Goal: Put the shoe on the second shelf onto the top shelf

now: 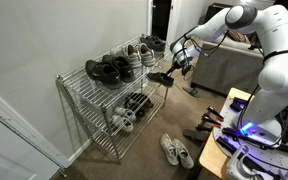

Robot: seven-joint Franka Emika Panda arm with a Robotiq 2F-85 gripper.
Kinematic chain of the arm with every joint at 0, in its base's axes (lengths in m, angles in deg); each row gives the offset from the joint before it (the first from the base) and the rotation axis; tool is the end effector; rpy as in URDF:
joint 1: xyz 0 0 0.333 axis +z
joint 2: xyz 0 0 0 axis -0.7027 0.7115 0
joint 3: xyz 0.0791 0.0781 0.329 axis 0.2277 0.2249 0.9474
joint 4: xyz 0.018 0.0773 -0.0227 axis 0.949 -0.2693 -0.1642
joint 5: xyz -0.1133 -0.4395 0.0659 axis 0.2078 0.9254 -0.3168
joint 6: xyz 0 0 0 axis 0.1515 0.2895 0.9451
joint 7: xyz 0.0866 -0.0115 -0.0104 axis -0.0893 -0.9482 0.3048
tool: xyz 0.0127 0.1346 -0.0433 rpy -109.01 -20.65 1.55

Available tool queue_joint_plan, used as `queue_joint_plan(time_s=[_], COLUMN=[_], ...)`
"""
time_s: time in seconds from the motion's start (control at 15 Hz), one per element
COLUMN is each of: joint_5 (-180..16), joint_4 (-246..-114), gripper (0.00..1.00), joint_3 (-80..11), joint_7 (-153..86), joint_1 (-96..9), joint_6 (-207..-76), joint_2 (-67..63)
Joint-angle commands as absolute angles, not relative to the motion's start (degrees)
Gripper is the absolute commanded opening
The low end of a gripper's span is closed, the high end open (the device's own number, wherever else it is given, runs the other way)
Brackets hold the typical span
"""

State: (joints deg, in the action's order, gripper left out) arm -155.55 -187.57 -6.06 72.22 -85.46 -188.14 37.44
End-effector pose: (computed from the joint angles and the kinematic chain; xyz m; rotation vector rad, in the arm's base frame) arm 0.6365 -0.2734 -0.0152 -2.9506 0.0293 -0.8524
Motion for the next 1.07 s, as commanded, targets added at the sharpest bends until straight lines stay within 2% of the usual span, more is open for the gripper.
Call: queue_joint_plan(time_s=[0.0,0.27,0.4,0.47,0.53,0.6,1.0], joint_5=[-155.6,-155.5,-155.5,-155.4,-155.3,-155.1,-155.2], joint_4=[-185.5,-184.6,-184.3,-184.2,-184.1,-184.1,-184.3], gripper=[1.0,1.0,0.97,0.99,0.87,0.71,0.31], joint_3=[-5.8,-6.0,-6.2,-6.3,-6.4,-6.6,-6.0], joint_7=[73.0,73.0,73.1,73.1,73.1,73.3,73.8], joint_1=[-85.2,-85.0,-84.7,-84.6,-84.6,-84.5,-85.0], joint_6=[-189.5,-189.6,-189.6,-189.6,-189.6,-189.5,-190.0], joint_2=[39.8,40.9,41.4,41.6,41.7,41.9,42.1])
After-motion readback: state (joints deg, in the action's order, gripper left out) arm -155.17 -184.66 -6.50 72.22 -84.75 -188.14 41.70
